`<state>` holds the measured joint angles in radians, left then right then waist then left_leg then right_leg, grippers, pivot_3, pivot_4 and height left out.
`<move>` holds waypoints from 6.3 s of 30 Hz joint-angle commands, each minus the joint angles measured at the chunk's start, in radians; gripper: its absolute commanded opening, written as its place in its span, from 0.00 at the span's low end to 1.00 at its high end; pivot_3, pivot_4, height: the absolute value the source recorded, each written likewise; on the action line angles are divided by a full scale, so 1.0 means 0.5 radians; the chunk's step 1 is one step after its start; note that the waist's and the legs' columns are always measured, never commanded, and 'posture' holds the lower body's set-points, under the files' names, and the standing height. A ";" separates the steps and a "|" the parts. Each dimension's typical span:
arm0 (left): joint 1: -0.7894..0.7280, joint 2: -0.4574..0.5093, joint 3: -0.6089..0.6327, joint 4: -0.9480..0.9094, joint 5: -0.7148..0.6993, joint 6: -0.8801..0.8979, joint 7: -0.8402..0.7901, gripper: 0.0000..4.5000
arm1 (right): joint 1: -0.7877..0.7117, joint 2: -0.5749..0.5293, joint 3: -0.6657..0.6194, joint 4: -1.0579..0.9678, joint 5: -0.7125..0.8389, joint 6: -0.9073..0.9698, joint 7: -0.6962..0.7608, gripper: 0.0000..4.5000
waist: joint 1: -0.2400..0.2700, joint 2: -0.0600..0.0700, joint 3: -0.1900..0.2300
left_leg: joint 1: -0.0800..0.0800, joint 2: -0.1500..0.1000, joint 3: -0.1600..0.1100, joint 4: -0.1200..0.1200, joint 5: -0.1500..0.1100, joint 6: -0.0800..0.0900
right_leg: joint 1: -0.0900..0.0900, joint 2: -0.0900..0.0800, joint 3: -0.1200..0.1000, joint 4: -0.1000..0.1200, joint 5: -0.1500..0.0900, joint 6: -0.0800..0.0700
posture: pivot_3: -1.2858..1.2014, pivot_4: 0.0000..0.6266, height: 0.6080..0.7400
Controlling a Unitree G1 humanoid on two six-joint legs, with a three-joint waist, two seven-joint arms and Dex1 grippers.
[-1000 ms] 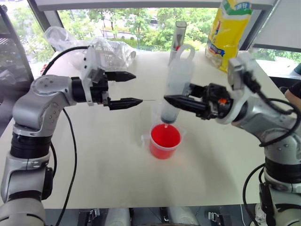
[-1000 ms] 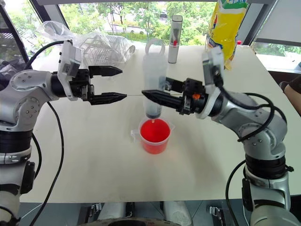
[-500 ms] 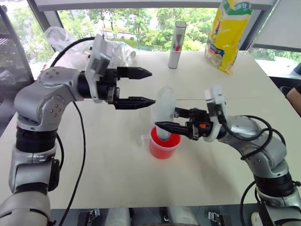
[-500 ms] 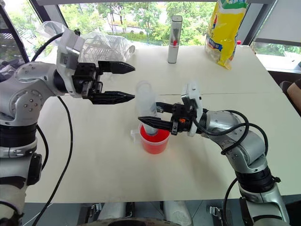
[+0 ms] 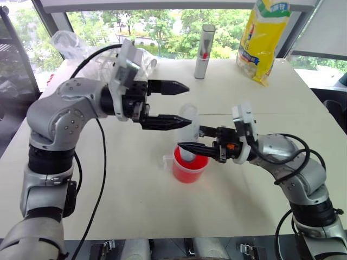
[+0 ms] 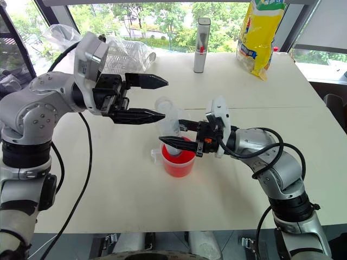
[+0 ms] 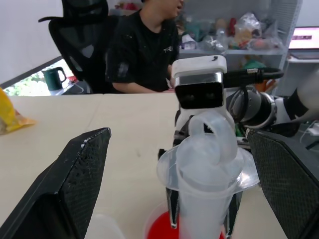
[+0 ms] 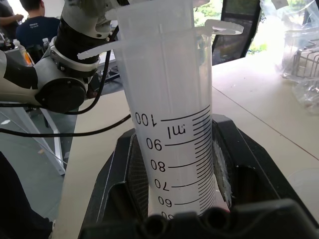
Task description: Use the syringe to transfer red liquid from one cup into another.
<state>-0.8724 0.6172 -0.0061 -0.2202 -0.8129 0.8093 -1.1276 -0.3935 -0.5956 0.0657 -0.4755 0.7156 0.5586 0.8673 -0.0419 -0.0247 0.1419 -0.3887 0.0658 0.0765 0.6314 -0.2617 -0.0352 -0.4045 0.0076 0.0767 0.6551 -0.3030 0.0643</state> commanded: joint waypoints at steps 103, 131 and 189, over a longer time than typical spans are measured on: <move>-0.190 -0.018 0.134 0.101 -0.105 0.079 0.249 0.99 | -0.078 0.025 -0.055 -0.036 -0.016 0.031 0.063 0.31 | 0.002 0.000 0.000 | 0.002 -0.001 0.000 0.003 0.001 -0.001 | 0.001 0.000 0.000 0.006 0.000 0.000 | 0.52 0.24 1.00; 0.026 0.144 0.504 0.201 -0.120 0.036 0.513 0.99 | -0.700 -0.080 -0.257 0.343 0.151 0.194 0.112 0.31 | -0.004 0.001 0.000 | 0.008 -0.001 0.004 0.003 0.001 -0.002 | 0.000 -0.002 0.000 0.014 0.000 0.000 | 0.52 0.24 1.00; -0.225 -0.382 0.044 0.461 0.331 -0.183 0.559 0.01 | -1.026 0.382 -0.058 1.467 -0.532 -0.433 0.460 0.31 | -0.005 0.001 0.000 | 0.007 0.000 0.004 0.002 0.002 -0.003 | -0.002 -0.002 0.001 0.016 0.000 0.000 | 0.52 0.24 1.00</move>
<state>-0.9933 0.4223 0.0430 0.0329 -0.6581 0.7092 -0.8272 -0.8720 -0.4050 0.0738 0.3159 0.4314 0.3512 1.1077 -0.0444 -0.0243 0.1420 -0.3853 0.0660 0.0787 0.6324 -0.2607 -0.0370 -0.4057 0.0065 0.0774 0.6632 -0.3029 0.0640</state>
